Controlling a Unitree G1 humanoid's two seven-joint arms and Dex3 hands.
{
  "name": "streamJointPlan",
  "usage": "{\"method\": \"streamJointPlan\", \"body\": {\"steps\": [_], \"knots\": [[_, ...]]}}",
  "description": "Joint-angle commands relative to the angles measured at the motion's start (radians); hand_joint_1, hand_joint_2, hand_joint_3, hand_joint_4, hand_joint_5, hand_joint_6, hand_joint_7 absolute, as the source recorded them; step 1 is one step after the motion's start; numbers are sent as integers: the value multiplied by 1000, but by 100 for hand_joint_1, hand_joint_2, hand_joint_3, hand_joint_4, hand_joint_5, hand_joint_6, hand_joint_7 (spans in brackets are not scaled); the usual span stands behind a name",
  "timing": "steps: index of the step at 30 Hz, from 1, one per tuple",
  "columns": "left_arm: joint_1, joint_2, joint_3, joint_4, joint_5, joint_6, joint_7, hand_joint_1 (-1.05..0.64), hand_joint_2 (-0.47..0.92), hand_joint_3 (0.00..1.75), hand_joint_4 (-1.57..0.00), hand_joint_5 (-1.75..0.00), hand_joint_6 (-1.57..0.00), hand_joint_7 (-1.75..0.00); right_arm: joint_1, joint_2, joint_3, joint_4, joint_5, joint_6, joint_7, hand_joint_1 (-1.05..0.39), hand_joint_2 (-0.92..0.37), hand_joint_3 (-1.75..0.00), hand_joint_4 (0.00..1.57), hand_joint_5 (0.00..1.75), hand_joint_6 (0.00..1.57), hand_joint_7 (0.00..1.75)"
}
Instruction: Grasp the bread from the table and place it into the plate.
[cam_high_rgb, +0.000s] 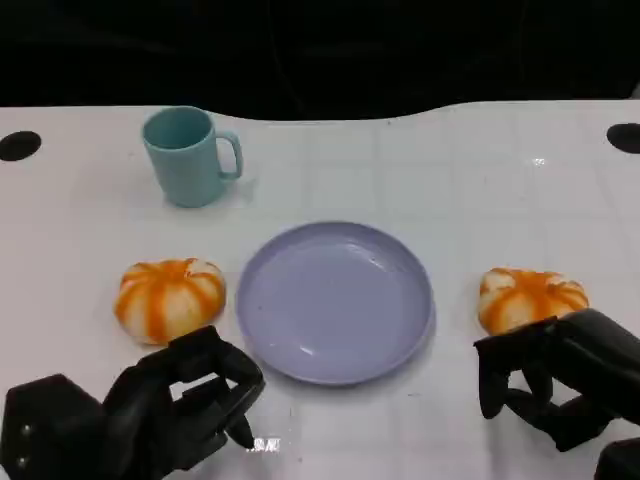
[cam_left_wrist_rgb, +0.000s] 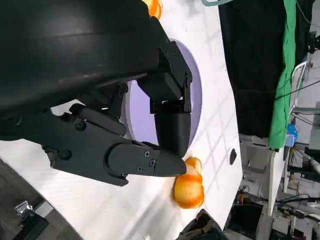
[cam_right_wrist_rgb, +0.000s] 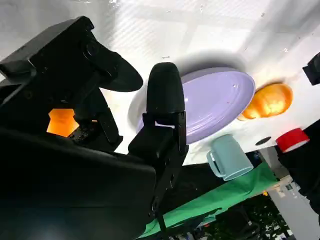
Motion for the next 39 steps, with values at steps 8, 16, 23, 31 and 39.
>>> {"method": "streamJointPlan", "body": {"steps": [8, 16, 23, 31, 39], "knots": [[-9, 16, 10, 10, -1, -15, -11, -51, 92, 28, -72, -175, -72, -139, -10, -7, -6, 0, 8, -6, 2, -7, -41, -123, 85, 175, 80, 134], [-10, 14, 12, 11, -4, -9, -8, -51, 92, 27, -72, -175, -72, -139, -12, -15, -28, -8, 17, -4, -6, -6, -43, -119, 82, 165, 86, 105], [-15, 13, 13, 19, -3, -14, -8, -51, 92, 27, -72, -175, -72, -139, 2, -23, -63, -55, 34, 25, 2, -12, -46, -88, 75, 142, 89, 65], [-14, 15, 11, 16, 2, -15, -7, -51, 92, 27, -73, -175, -72, -139, 4, -34, -117, -103, 104, 57, 30, -30, -87, -9, 62, 92, 82, 13], [-14, 15, 12, 18, -1, -18, -9, -49, 92, 28, -72, -175, -72, -139, 9, -57, -165, -154, 112, 128, 55, -45, -92, -8, 42, 44, 56, 0]]}}
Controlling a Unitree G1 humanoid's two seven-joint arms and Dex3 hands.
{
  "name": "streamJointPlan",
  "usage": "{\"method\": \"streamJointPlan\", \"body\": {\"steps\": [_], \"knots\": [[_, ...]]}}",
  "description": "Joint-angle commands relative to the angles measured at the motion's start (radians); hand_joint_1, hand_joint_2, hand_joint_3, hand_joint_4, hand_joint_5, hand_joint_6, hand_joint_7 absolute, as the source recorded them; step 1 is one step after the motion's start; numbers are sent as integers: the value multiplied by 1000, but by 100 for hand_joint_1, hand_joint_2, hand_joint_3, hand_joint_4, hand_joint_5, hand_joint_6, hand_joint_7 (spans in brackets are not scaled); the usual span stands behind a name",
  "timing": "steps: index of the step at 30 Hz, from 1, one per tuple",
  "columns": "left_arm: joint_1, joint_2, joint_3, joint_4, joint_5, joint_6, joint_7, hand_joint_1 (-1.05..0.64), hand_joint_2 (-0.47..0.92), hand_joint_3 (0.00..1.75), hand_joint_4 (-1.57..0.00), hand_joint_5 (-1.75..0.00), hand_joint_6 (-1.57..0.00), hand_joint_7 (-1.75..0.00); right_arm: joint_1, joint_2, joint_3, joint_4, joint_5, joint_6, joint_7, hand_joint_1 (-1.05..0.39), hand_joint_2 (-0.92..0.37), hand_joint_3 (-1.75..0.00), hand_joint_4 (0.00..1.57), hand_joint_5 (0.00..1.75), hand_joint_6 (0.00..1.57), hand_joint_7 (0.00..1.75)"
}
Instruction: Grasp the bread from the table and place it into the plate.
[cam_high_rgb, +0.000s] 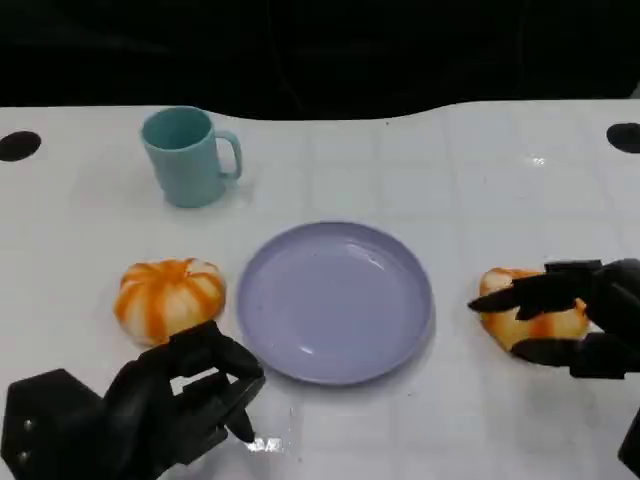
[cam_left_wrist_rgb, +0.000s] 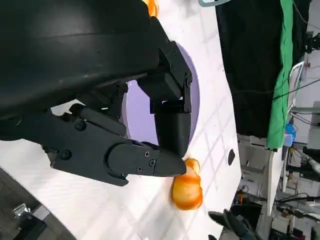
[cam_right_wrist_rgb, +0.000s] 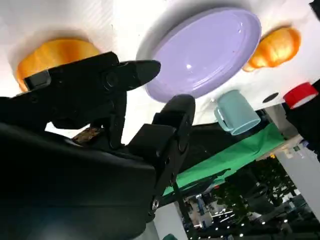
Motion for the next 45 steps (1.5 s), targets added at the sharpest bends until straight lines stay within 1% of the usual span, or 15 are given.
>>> {"method": "streamJointPlan", "body": {"steps": [1, 3, 5, 7, 9, 11, 14, 16, 21, 30, 33, 39, 45], "knots": [[3, 15, 10, 6, -1, -12, -10, -49, 92, 28, -72, -175, -72, -139, 6, -47, -38, -39, 21, 50, 33, -48, -92, -10, 37, 34, 49, 0], [3, 14, 10, 6, -1, -12, -8, -49, 92, 28, -72, -175, -72, -139, 10, -62, -46, -67, 17, 93, 53, -52, -92, -12, 29, 25, 42, 0], [4, 13, 9, 4, 1, -13, -6, -49, 92, 28, -72, -175, -72, -139, 13, -78, -52, -93, 9, 129, 72, -57, -92, -11, 22, 18, 35, 0], [6, 12, 7, 1, 4, -11, -3, -49, 92, 29, -72, -175, -72, -138, 19, -94, -54, -123, 0, 164, 96, -58, -92, -7, 16, 12, 27, 0], [6, 11, 6, -1, 4, -10, -2, -49, 92, 29, -72, -175, -73, -138, 25, -108, -53, -148, -7, 188, 117, -57, -91, -4, 12, 9, 24, 0], [5, 10, 4, 2, 5, -15, -3, -49, 92, 28, -72, -175, -73, -138, 33, -128, -50, -177, -28, 212, 136, -53, -88, -1, 7, 6, 19, 0], [3, 8, 2, 6, 9, -21, -1, -50, 92, 28, -72, -175, -73, -138, 39, -148, -46, -201, -49, 224, 155, -41, -81, 0, 3, 4, 16, 0], [0, 7, 0, 8, 10, -20, 0, -50, 92, 29, -72, -175, -74, -138, 40, -152, -41, -211, -65, 232, 162, -33, -77, 0, 3, 3, 15, 0], [-3, 1, -2, 4, 7, -7, 7, -50, 92, 29, -73, -175, -74, -138, 26, -147, -18, -210, -89, 244, 177, -25, -75, 0, 3, 3, 17, 1], [-4, -6, 2, 0, 3, 12, 11, -50, 91, 29, -74, -175, -75, -137, -42, -128, 77, -92, -225, 216, 112, -26, -74, 0, 10, 6, 22, 1], [-4, -6, 2, -1, 9, 10, 13, -50, 92, 29, -73, -175, -75, -137, -80, -121, 118, -45, -271, 230, 109, -28, -76, -1, 11, 6, 21, 1], [-2, -6, 0, -3, 13, 10, 13, -50, 91, 29, -73, -175, -74, -138, -178, -90, 196, 114, -327, 250, 97, -23, -77, -1, 11, 6, 22, 0], [1, -8, -1, -14, 11, 24, 16, -49, 91, 29, -72, -175, -74, -139, -282, -54, 271, 301, -376, 237, 45, -21, -77, 0, 14, 7, 23, 1]]}}
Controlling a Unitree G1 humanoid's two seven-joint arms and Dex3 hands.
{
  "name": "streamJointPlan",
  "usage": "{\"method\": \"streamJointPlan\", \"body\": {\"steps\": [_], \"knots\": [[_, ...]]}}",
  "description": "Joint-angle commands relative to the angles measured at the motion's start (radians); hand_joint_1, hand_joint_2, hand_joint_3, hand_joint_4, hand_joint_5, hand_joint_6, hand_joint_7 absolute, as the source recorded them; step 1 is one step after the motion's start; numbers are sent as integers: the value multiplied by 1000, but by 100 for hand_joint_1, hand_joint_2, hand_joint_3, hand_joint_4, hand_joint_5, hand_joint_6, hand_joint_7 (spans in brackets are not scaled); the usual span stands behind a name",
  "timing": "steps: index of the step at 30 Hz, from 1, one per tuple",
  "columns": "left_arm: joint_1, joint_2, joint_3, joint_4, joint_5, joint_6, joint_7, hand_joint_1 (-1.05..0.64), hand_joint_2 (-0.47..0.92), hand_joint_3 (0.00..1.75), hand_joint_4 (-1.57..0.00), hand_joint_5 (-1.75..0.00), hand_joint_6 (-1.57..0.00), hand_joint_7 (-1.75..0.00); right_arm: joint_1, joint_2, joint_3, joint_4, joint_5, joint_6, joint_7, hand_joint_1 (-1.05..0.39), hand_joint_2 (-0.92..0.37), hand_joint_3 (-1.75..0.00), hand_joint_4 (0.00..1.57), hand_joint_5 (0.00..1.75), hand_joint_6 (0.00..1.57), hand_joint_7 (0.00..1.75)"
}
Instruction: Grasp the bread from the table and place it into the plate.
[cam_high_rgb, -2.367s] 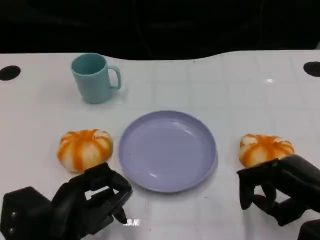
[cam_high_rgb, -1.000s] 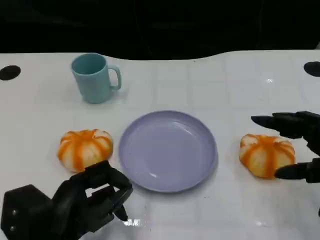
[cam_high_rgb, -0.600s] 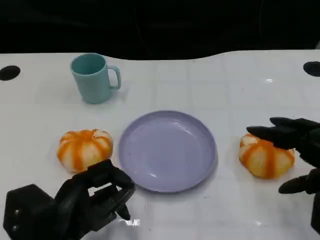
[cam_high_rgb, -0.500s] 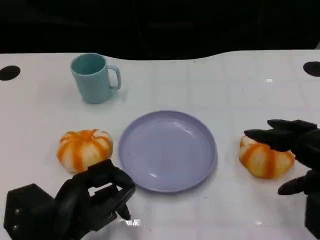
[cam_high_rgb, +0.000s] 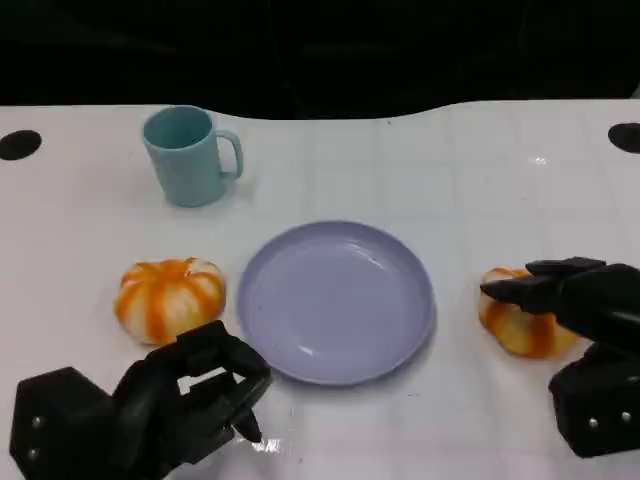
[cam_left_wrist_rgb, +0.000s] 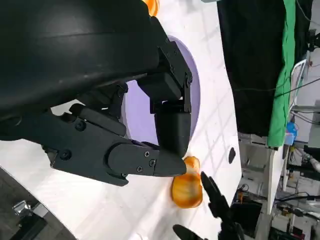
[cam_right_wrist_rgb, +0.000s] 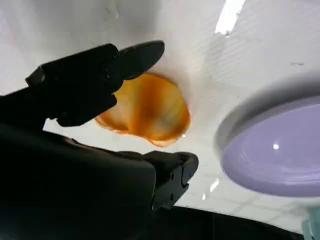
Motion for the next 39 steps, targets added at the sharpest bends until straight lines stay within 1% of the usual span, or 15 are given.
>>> {"method": "streamJointPlan", "body": {"steps": [1, 10, 13, 16, 17, 18, 19, 20, 21, 22, 24, 27, 29, 35, 39], "knots": [[7, 7, 8, -14, 3, 14, 16, -49, 91, 29, -72, -175, -74, -139, -72, 18, 42, 120, -23, -8, -40, -22, -78, -1, 14, 7, 23, 1], [13, 5, 5, -22, 7, 7, 17, -50, 92, 29, -73, -175, -74, -138, -178, 61, 102, 308, -37, -27, -107, -22, -81, -1, 21, 9, 30, 3], [14, 6, 4, -26, 6, 7, 17, -50, 92, 29, -72, -175, -74, -138, -206, 73, 118, 363, -41, -40, -139, -24, -83, -2, 31, 14, 43, 7], [14, 7, 3, -30, 7, 13, 18, -51, 92, 29, -73, -175, -74, -138, -223, 87, 121, 399, -35, -42, -169, -27, -87, -3, 51, 30, 67, 14], [14, 7, 3, -30, 6, 14, 17, -51, 92, 29, -73, -175, -74, -138, -227, 94, 114, 414, -22, -48, -183, -26, -89, -3, 56, 56, 77, 17], [14, 7, 4, -28, 4, 12, 14, -51, 92, 28, -73, -175, -74, -138, -230, 101, 107, 428, -10, -55, -194, -24, -91, -3, 60, 93, 89, 25], [13, 7, 5, -26, 2, 10, 12, -51, 92, 28, -73, -175, -74, -138, -234, 105, 104, 440, -1, -61, -202, -22, -91, -4, 63, 112, 93, 34], [14, 7, 4, -27, 3, 12, 14, -51, 92, 28, -73, -175, -74, -138, -241, 109, 100, 457, 12, -79, -211, -21, -92, -5, 64, 121, 94, 40], [15, 6, 3, -30, 6, 15, 18, -51, 92, 28, -73, -175, -74, -138, -250, 111, 99, 473, 22, -93, -214, -20, -90, -19, 74, 141, 99, 56], [15, 6, 3, -32, 7, 18, 20, -51, 92, 28, -73, -175, -74, -138, -259, 113, 100, 488, 28, -105, -220, -19, -82, -46, 79, 160, 97, 83], [17, 5, 2, -38, 6, 24, 23, -51, 92, 28, -73, -175, -74, -138, -273, 115, 105, 511, 29, -124, -238, -18, -68, -76, 84, 172, 87, 127], [19, 5, 1, -42, 8, 29, 26, -51, 91, 28, -72, -175, -74, -138, -282, 119, 106, 523, 25, -141, -286, -16, -63, -86, 84, 174, 75, 157], [20, 4, 1, -44, 6, 30, 26, -50, 91, 28, -73, -175, -75, -137, -283, 128, 102, 532, 27, -146, -323, -14, -62, -87, 82, 175, 72, 163], [28, 4, -2, -33, 11, 7, 19, -51, 91, 28, -73, -175, -75, -137, -276, 158, 87, 555, 35, -159, -460, -8, -57, -86, 86, 175, 66, 173], [26, 1, -6, -24, 18, -1, 22, -51, 91, 28, -73, -175, -74, -138, -280, 171, 76, 583, 54, -198, -535, -4, -42, -111, 91, 175, 73, 166]]}}
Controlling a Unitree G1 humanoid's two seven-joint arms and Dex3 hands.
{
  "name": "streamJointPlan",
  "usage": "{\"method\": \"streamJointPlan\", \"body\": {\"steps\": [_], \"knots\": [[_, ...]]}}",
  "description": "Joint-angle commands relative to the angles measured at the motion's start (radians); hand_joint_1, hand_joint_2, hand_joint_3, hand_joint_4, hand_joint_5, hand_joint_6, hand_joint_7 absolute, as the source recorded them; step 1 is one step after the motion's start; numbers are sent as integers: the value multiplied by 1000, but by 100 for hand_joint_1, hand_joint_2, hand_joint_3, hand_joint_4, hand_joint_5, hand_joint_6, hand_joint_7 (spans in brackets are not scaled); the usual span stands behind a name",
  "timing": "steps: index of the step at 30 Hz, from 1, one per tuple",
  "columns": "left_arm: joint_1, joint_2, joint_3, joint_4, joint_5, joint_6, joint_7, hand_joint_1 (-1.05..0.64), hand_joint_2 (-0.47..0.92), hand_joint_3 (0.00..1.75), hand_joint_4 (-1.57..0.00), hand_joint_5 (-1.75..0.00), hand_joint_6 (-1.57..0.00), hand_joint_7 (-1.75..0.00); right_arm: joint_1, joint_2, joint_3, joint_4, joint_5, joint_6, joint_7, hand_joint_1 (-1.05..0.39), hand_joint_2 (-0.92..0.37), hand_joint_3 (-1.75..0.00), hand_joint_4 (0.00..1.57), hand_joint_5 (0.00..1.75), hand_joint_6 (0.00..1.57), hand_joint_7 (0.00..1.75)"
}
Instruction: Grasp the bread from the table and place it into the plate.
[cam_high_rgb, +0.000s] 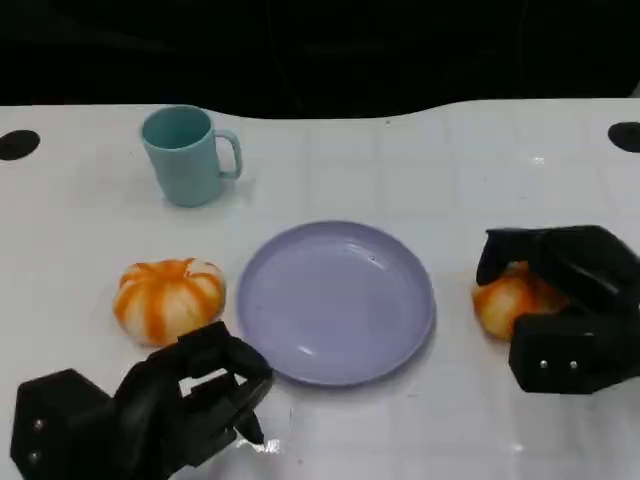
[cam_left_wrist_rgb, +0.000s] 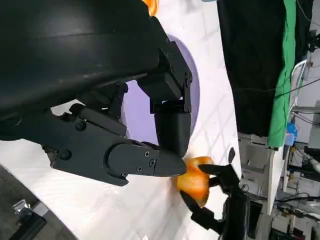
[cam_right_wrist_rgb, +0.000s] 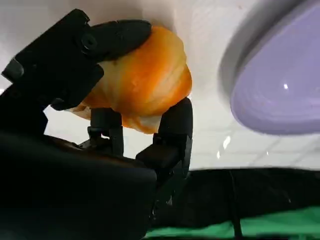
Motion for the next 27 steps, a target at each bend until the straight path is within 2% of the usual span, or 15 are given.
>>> {"method": "streamJointPlan", "body": {"steps": [1, 8, 11, 17, 23, 27], "knots": [[4, 5, 0, 13, 15, -19, 8, -50, 92, 28, -72, -175, -73, -138, -18, 7, -28, 30, 27, -42, -76, -3, -38, -118, 93, 175, 75, 164], [5, -1, 2, 8, 19, -14, 8, -50, 92, 28, -72, -175, -73, -140, -27, 15, -48, 6, 33, -78, -132, 1, -26, -132, 91, 175, 81, 157], [6, -2, 4, 5, 20, -12, 8, -50, 92, 28, -72, -175, -73, -140, -23, 25, -66, -26, 61, -108, -131, 5, -26, -132, 94, 175, 80, 164], [7, -3, 7, 4, 15, -11, 3, -50, 91, 28, -72, -175, -73, -139, -13, 60, -89, -119, 124, -116, -45, 13, -25, -132, 97, 175, 75, 174], [10, -1, 6, -2, 22, -9, 7, -50, 91, 29, -72, -175, -73, -139, -27, 110, -70, -161, 116, -129, -6, 18, -21, -138, 100, 175, 80, 174], [11, 0, 7, -4, 19, -6, 5, -50, 91, 29, -72, -175, -73, -139, -42, 146, -54, -162, 98, -131, 2, 14, -20, -143, 101, 175, 81, 173]]}}
